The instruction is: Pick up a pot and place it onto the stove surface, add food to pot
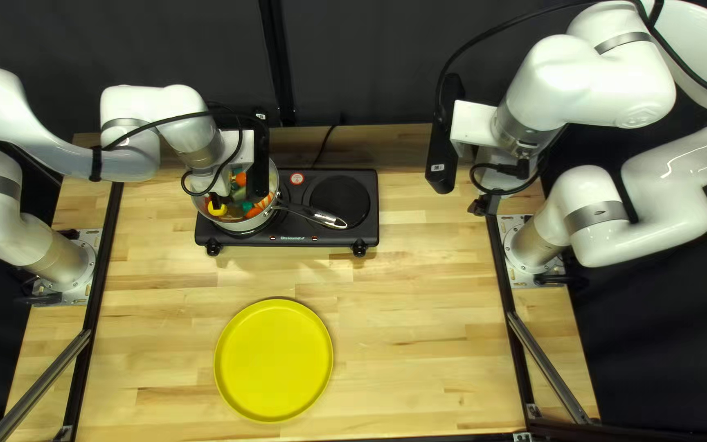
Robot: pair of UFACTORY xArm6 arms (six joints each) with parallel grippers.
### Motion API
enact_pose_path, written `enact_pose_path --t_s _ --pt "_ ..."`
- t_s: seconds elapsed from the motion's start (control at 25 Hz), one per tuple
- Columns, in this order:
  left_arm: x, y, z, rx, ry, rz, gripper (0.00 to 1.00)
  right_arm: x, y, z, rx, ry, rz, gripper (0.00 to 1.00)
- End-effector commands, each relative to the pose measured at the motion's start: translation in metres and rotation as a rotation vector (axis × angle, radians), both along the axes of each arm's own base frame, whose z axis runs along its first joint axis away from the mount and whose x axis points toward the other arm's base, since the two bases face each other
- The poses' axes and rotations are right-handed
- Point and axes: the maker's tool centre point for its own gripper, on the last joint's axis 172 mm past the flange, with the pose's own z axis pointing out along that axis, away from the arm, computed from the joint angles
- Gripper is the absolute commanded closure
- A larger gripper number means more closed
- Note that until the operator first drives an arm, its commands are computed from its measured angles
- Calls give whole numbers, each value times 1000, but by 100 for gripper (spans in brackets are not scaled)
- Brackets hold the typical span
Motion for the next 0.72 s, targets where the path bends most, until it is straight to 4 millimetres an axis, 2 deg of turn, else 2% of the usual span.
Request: enact_pose_path --t_s 0.04,0.4,0.48,0.56,0.64,0.72 --pt "0 0 0 0 0 0 0 0 0 0 0 0 0 0" --pt "0 0 0 0 0 0 0 0 0 0 0 0 0 0" --pt "-1 -7 9 1 -1 -3 0 0 0 0 0 0 0 0" --pt "-3 -25 30 9 -6 -6 0 0 0 0 0 0 0 0" --pt "-7 -47 43 2 -19 -12 0 0 0 0 0 0 0 0" --pt "-13 -90 53 -15 -36 -34 0 0 0 0 0 0 0 0"
